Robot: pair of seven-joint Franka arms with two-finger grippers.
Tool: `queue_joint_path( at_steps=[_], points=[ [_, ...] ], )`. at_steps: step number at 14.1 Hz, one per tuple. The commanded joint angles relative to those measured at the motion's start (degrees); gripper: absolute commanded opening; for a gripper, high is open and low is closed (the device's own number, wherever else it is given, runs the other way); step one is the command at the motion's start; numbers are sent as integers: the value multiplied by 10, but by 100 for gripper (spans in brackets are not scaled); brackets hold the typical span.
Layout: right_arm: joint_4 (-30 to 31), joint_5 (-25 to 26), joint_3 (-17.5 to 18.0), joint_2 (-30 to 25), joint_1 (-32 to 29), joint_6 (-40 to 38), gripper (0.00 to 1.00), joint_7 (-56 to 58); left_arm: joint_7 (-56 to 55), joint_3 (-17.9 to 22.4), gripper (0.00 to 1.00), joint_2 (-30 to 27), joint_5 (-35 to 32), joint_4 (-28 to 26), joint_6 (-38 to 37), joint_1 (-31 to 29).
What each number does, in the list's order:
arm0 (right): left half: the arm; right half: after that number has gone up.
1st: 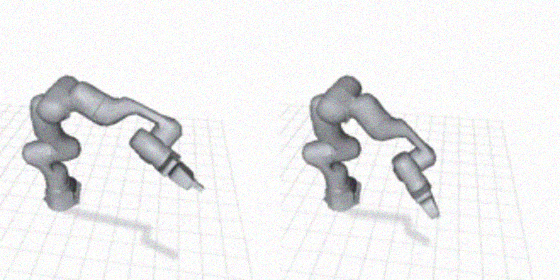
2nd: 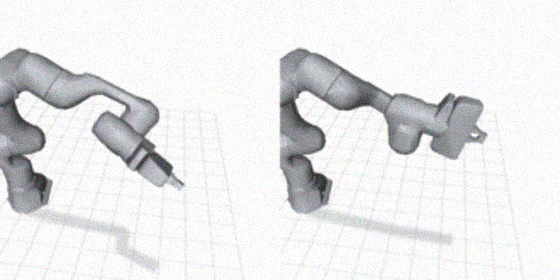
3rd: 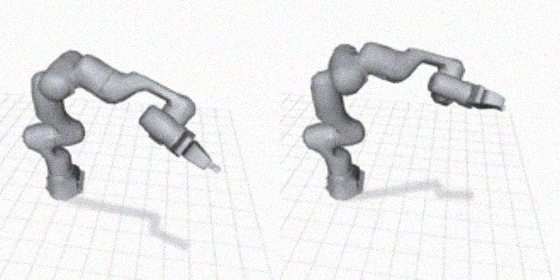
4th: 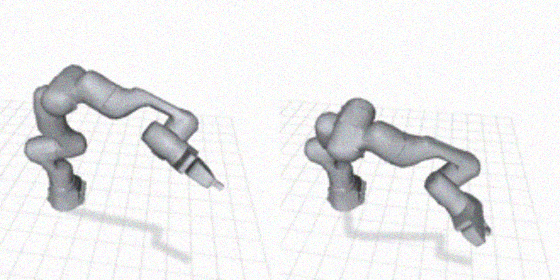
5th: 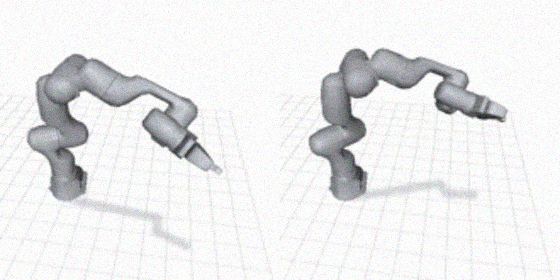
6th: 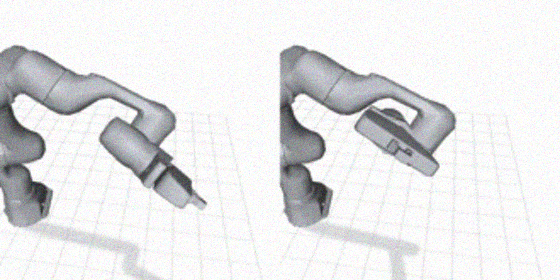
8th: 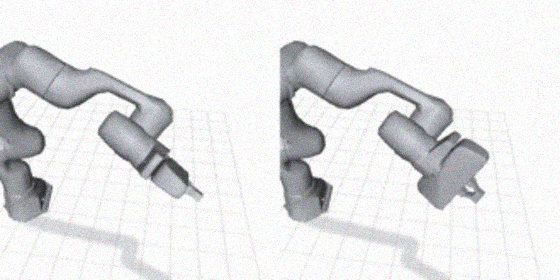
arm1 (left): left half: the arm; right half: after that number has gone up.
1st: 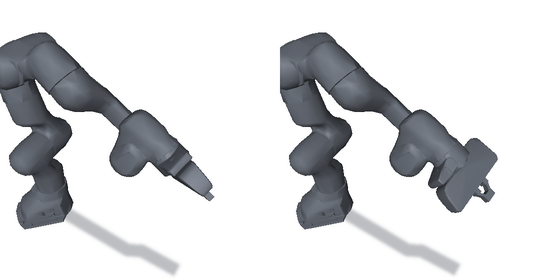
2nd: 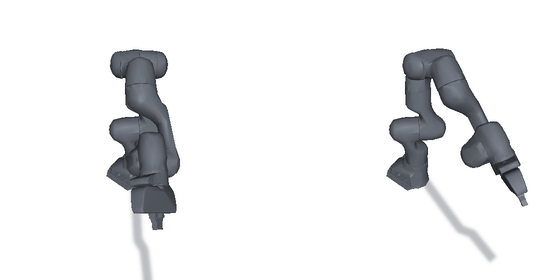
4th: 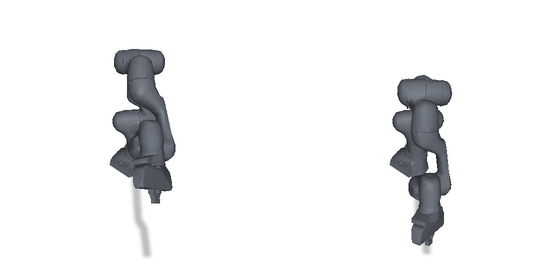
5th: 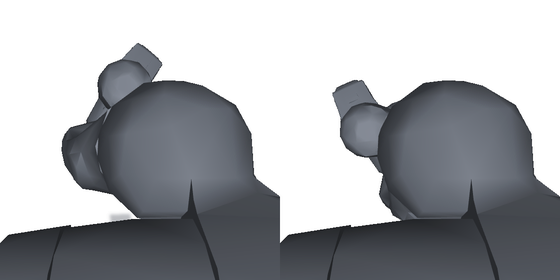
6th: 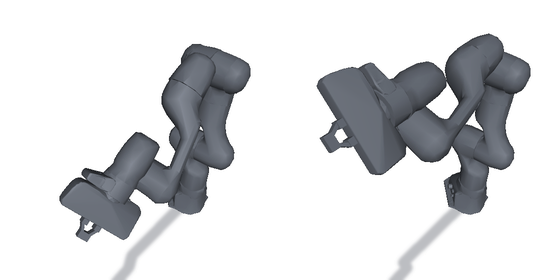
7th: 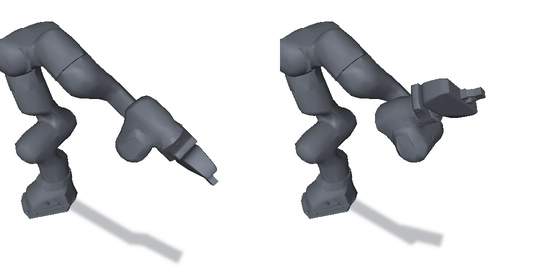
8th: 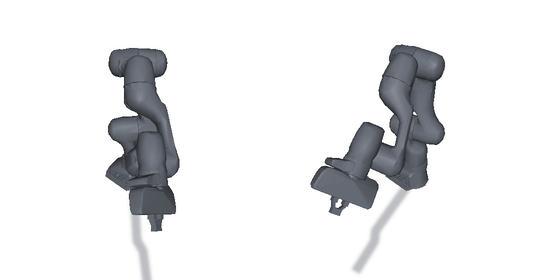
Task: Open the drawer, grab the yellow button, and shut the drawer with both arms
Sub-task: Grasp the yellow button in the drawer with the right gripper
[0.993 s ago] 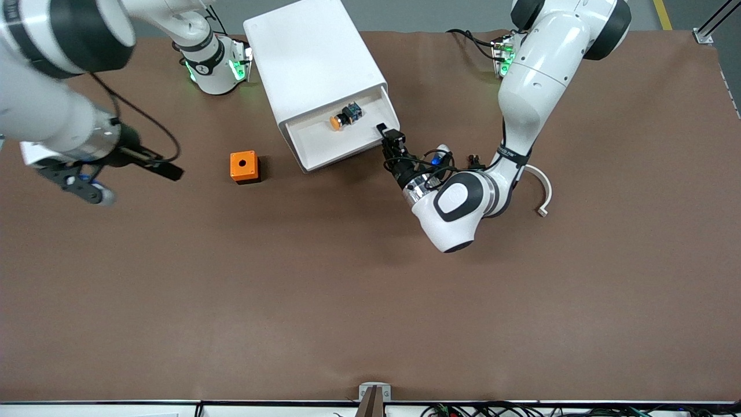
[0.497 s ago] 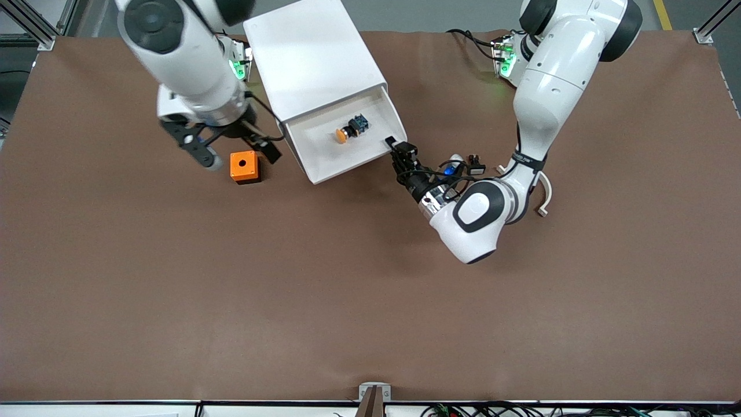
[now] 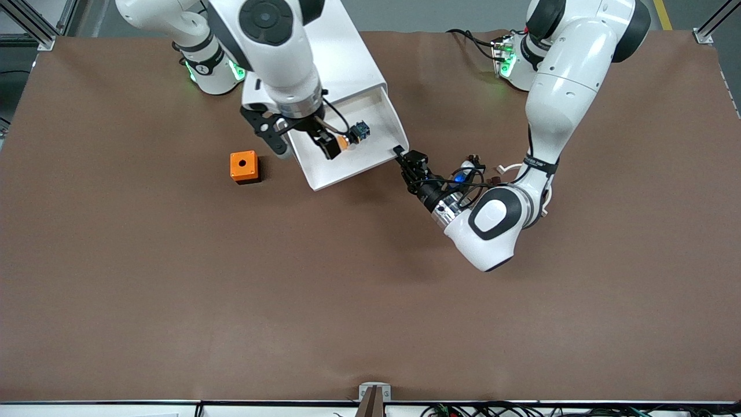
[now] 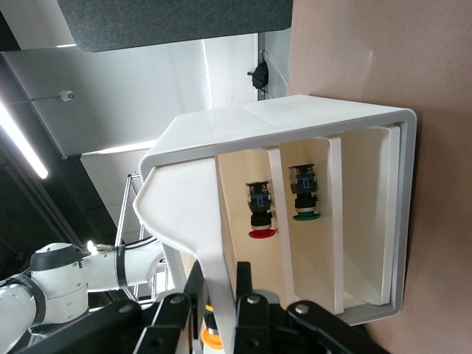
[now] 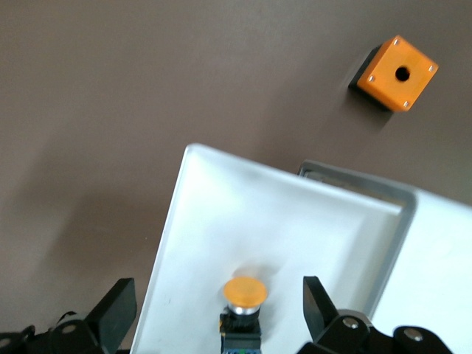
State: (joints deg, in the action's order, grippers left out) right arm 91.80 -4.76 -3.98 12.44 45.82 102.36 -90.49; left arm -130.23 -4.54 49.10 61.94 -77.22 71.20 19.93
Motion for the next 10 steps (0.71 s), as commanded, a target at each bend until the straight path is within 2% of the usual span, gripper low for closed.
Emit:
queue_joint_path(
  at_steps=[1, 2, 8, 10],
  points=[
    [-1, -8, -8, 15, 30, 15, 100, -33, 4, 3, 89, -4, 12, 2, -2, 2],
    [0, -8, -8, 19, 35, 19, 100, -38, 7, 3, 100, -4, 12, 6, -1, 2],
    [35, -8, -8, 25, 65, 48, 100, -45, 128, 13, 100, -9, 0, 40, -1, -26],
    [57, -8, -8, 26, 81, 78, 100, -64, 222, 12, 100, -9, -42, 61, -1, -41]
  ],
)
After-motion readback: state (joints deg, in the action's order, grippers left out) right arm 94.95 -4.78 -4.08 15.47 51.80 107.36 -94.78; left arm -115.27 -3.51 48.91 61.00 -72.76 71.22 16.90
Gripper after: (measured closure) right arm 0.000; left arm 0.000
